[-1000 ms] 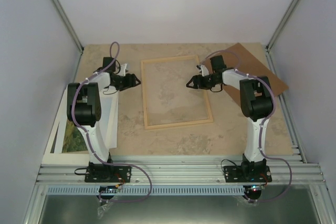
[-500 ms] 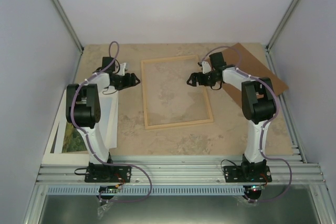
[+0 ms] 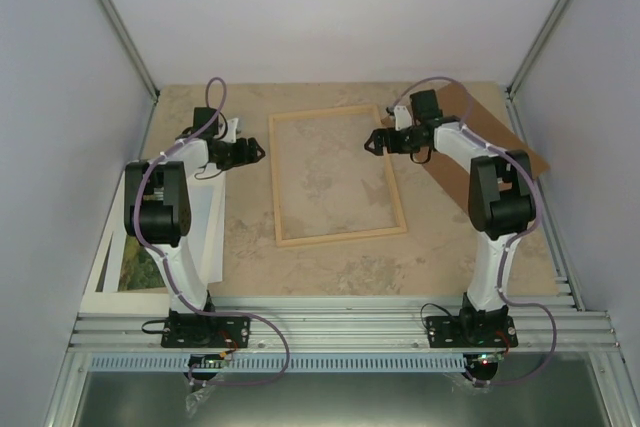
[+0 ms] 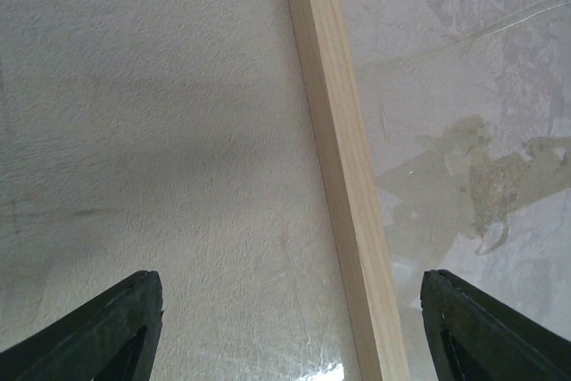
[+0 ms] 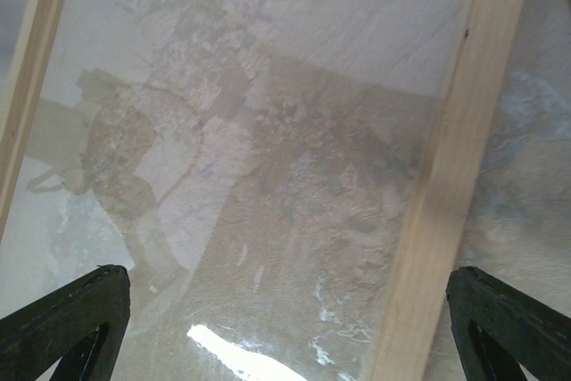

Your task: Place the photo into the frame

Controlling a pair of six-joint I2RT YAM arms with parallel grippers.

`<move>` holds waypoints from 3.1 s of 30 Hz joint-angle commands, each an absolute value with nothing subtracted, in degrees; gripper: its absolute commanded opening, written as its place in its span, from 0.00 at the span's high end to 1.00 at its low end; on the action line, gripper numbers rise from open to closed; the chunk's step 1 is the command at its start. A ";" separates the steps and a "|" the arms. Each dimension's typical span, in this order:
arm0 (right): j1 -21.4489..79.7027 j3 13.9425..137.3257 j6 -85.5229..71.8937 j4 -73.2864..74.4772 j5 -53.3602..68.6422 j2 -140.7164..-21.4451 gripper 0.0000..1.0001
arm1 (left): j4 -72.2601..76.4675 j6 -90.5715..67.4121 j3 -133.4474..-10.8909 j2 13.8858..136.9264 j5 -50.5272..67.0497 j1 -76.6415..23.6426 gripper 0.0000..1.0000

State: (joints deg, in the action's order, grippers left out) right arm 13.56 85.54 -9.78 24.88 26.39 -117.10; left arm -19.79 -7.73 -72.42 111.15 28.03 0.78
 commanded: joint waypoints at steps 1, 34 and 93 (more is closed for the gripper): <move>11.99 87.33 -7.46 24.32 27.63 -115.27 0.06 | -18.64 -7.41 -71.78 109.16 27.38 0.53 0.19; 10.46 93.70 -8.93 16.26 30.81 -129.95 0.48 | -19.60 -6.04 -74.97 114.63 32.25 0.53 0.31; -6.74 75.94 21.30 44.69 17.22 -122.80 0.21 | -18.90 9.43 -78.51 106.53 20.67 -17.11 0.19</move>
State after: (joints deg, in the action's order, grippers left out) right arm -6.92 84.14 18.83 32.12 19.81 -120.84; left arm -21.02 7.18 -75.94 105.62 22.44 -13.13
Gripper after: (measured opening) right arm 0.791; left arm 0.808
